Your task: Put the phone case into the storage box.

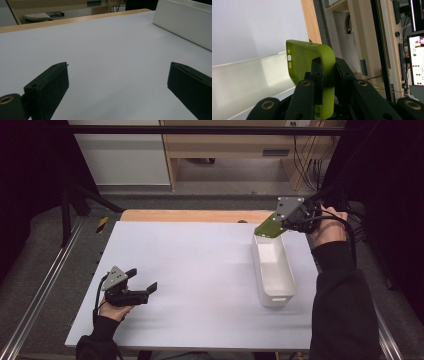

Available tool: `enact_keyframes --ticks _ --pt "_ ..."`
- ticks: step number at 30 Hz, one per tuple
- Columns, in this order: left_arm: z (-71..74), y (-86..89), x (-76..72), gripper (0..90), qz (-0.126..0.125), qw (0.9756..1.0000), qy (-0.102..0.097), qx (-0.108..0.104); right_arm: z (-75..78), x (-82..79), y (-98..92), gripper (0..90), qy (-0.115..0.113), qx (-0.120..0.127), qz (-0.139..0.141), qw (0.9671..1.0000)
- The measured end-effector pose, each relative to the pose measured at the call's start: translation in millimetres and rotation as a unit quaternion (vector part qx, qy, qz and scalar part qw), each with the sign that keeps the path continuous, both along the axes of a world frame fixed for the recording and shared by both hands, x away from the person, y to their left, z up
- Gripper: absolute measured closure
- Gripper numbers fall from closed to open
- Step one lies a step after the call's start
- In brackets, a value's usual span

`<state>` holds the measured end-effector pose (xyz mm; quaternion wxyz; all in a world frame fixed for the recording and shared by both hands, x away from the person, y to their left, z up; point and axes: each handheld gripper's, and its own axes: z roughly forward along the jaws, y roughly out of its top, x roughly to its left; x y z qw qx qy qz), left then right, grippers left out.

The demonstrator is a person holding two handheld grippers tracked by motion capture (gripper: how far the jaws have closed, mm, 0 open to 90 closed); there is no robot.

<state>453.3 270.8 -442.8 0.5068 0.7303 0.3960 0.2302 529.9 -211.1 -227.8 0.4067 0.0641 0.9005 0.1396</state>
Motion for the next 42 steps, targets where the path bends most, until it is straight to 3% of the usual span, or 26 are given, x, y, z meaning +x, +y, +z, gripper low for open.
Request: enact_keyframes --ticks 20,42 --pt "-1.0 0.7 1.0 3.0 0.0 1.0 0.002 0.001 -3.7 23.2 1.1 78.6 0.024 -0.034 0.003 0.9991" --pt "-2.4 0.9 2.4 3.0 -0.002 1.0 0.007 0.003 -17.4 50.0 2.3 78.4 0.049 -0.066 0.028 0.9963"
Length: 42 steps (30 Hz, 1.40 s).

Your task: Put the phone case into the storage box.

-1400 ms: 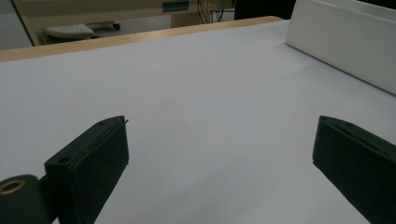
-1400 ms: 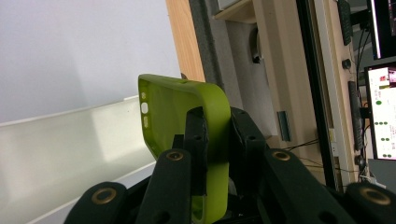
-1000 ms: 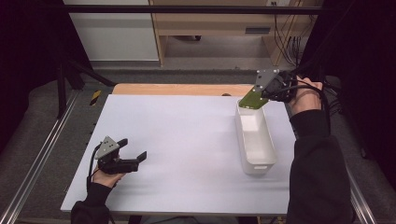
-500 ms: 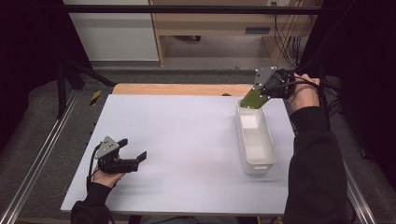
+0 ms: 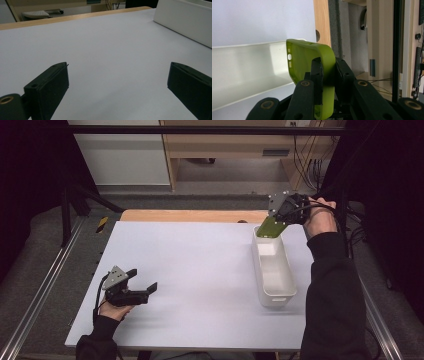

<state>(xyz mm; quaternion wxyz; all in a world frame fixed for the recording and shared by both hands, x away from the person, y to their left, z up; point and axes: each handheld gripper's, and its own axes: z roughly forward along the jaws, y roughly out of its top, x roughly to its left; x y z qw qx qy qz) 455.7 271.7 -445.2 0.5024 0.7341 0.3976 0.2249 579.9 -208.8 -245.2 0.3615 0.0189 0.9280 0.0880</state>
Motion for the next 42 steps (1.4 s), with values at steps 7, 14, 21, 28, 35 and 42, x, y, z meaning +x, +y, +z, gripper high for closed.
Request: enact_keyframes --ticks 7,14,21,28,35,42 --pt "-0.3 -0.2 0.3 3.0 0.0 1.0 0.001 0.0 -4.8 3.9 -0.1 78.4 0.006 -0.015 -0.002 0.9999" --pt "-1.3 -0.1 1.0 3.0 -0.001 1.0 0.003 0.001 -10.9 11.6 -0.9 78.4 0.011 -0.022 0.004 0.9997" --pt "-2.8 0.1 2.4 3.0 -0.002 1.0 0.009 0.004 -15.8 20.0 2.0 78.4 0.019 -0.03 0.008 0.9993" --pt "-3.2 0.5 2.8 3.0 -0.001 0.9999 0.01 0.003 -21.7 28.6 4.1 78.4 0.03 -0.039 0.009 0.9987" --pt "-3.9 1.4 3.6 3.0 0.001 0.9999 0.013 0.004 -27.6 37.6 5.9 78.4 0.04 -0.045 0.012 0.9981" --pt "-4.5 2.0 4.2 3.0 0.0 0.9999 0.014 0.003 -32.4 46.7 6.6 78.4 0.046 -0.046 0.017 0.9977"
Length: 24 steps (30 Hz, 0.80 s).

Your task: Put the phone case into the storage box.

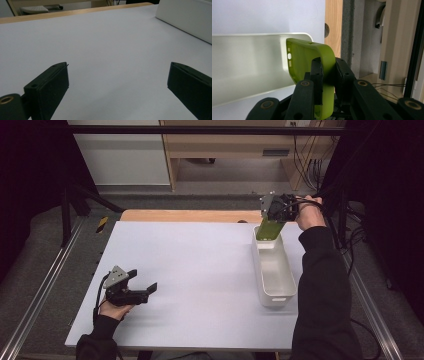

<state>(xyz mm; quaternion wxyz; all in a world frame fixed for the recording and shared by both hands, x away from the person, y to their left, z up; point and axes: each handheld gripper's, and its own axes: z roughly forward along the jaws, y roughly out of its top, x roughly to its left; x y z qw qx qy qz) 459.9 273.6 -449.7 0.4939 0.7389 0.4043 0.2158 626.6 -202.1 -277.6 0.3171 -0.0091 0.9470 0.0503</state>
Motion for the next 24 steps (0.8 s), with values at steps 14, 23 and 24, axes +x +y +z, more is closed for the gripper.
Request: enact_keyframes --ticks 14,23,24 --pt "-0.9 0.0 0.7 3.0 0.003 1.0 0.002 0.005 -9.9 13.7 -1.0 78.5 0.013 -0.014 0.003 0.9998" --pt "-1.6 -0.5 1.3 3.0 0.002 1.0 0.005 0.005 -17.9 18.4 2.5 78.6 0.016 -0.015 0.009 0.9997" --pt "-1.7 -0.5 1.4 3.0 0.002 1.0 0.005 0.005 -18.5 18.8 2.7 78.6 0.017 -0.016 0.008 0.9997"
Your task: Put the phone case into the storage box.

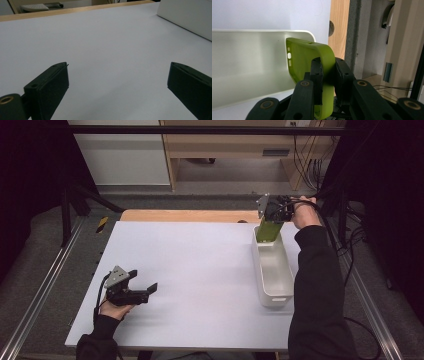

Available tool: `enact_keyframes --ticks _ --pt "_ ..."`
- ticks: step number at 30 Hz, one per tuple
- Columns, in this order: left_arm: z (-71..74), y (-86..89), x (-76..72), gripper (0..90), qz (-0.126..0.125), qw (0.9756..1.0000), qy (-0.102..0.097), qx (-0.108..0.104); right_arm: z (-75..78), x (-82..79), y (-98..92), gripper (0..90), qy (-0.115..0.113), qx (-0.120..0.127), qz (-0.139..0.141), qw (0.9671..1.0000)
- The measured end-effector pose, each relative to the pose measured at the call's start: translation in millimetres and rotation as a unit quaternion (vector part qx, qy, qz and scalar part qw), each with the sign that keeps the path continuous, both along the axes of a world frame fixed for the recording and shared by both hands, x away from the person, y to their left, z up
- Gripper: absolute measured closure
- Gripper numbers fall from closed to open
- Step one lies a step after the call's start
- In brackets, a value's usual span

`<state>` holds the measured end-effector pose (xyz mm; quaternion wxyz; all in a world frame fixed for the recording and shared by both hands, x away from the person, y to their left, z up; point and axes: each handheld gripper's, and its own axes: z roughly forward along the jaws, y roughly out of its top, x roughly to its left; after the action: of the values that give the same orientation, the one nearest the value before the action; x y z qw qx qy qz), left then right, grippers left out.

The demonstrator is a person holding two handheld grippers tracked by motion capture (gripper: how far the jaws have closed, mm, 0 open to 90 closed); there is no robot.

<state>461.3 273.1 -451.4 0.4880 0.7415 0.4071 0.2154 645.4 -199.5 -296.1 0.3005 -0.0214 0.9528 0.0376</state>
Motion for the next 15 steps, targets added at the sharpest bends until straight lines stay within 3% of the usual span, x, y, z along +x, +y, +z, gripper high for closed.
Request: enact_keyframes --ticks 15 --pt "-0.5 -0.1 0.5 3.0 0.001 1.0 0.001 0.001 -7.5 6.5 -1.8 78.6 0.006 0.008 0.01 0.9999"
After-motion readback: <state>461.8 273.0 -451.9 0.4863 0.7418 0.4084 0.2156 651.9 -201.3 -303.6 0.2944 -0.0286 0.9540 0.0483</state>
